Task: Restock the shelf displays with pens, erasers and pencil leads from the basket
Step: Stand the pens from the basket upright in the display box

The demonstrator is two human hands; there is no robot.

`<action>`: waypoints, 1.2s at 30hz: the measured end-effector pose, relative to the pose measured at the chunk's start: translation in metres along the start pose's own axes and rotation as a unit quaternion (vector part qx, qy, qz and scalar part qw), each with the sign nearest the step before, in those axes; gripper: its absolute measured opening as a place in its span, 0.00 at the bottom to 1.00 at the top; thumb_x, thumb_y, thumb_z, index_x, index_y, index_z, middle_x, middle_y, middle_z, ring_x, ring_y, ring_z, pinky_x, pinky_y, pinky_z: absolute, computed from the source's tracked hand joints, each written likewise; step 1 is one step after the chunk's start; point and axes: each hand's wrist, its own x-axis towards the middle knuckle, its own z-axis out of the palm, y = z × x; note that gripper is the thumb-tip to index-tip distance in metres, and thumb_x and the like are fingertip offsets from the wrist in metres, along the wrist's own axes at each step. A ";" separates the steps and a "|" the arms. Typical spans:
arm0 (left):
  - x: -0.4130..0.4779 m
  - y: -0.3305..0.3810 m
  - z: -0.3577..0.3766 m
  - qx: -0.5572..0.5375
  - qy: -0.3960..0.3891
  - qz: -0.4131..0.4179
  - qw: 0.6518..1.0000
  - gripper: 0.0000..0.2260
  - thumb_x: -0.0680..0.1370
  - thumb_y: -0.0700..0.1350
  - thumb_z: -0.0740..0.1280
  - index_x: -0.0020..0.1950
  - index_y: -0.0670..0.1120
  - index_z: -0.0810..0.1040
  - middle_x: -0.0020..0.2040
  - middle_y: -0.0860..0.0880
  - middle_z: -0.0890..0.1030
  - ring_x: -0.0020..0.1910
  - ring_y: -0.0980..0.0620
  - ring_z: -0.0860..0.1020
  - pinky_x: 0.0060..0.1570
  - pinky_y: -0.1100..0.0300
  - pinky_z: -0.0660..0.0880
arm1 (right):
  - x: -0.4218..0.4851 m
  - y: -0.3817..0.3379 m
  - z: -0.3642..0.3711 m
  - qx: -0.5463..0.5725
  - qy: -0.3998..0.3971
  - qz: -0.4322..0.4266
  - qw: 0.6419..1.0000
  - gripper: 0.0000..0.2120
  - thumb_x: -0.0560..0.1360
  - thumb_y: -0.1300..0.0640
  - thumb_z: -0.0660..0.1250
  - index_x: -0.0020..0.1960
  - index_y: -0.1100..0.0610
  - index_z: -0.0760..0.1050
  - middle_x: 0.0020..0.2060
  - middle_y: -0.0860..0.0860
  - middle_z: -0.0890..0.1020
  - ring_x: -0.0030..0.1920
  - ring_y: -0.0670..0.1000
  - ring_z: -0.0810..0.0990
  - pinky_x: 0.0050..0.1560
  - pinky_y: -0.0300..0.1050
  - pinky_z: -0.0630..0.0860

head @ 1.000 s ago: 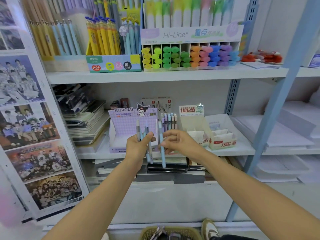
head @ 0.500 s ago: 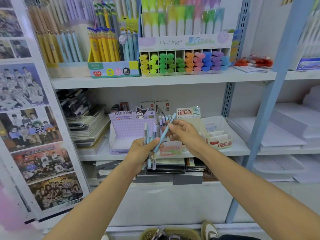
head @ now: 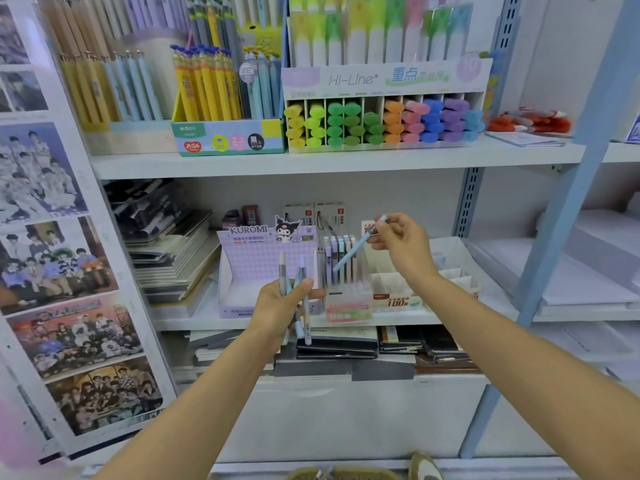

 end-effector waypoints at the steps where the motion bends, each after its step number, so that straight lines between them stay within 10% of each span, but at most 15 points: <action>1: 0.004 -0.001 0.000 0.002 -0.002 0.001 1.000 0.07 0.79 0.47 0.67 0.44 0.44 0.78 0.44 0.48 0.86 0.33 0.51 0.69 0.34 0.62 0.71 | 0.004 0.006 0.003 -0.031 -0.009 -0.005 0.999 0.05 0.80 0.62 0.63 0.53 0.61 0.75 0.46 0.59 0.83 0.40 0.50 0.83 0.42 0.39 0.81; 18: 0.037 -0.021 -0.009 -0.002 0.029 -0.022 0.999 0.11 0.75 0.44 0.72 0.40 0.39 0.75 0.23 0.51 0.69 0.20 0.56 0.67 0.22 0.66 0.67 | 0.030 0.054 0.038 -0.291 -0.147 -0.084 0.942 0.08 0.80 0.60 0.63 0.58 0.58 0.75 0.44 0.55 0.83 0.43 0.52 0.83 0.51 0.53 0.81; 27: 0.035 -0.020 -0.012 0.012 0.038 -0.012 0.999 0.15 0.74 0.44 0.73 0.50 0.33 0.78 0.32 0.44 0.74 0.21 0.57 0.67 0.23 0.66 0.68 | 0.026 0.061 0.048 -0.327 -0.076 -0.116 0.935 0.06 0.75 0.62 0.70 0.52 0.58 0.79 0.44 0.51 0.77 0.38 0.43 0.72 0.47 0.42 0.74; 36: 0.019 -0.011 0.005 0.026 0.016 0.022 0.999 0.10 0.74 0.43 0.74 0.46 0.37 0.77 0.27 0.50 0.72 0.21 0.59 0.68 0.24 0.66 0.68 | -0.007 0.015 0.049 -0.080 -0.206 0.037 0.975 0.11 0.72 0.49 0.73 0.47 0.56 0.79 0.37 0.52 0.83 0.30 0.44 0.79 0.28 0.35 0.73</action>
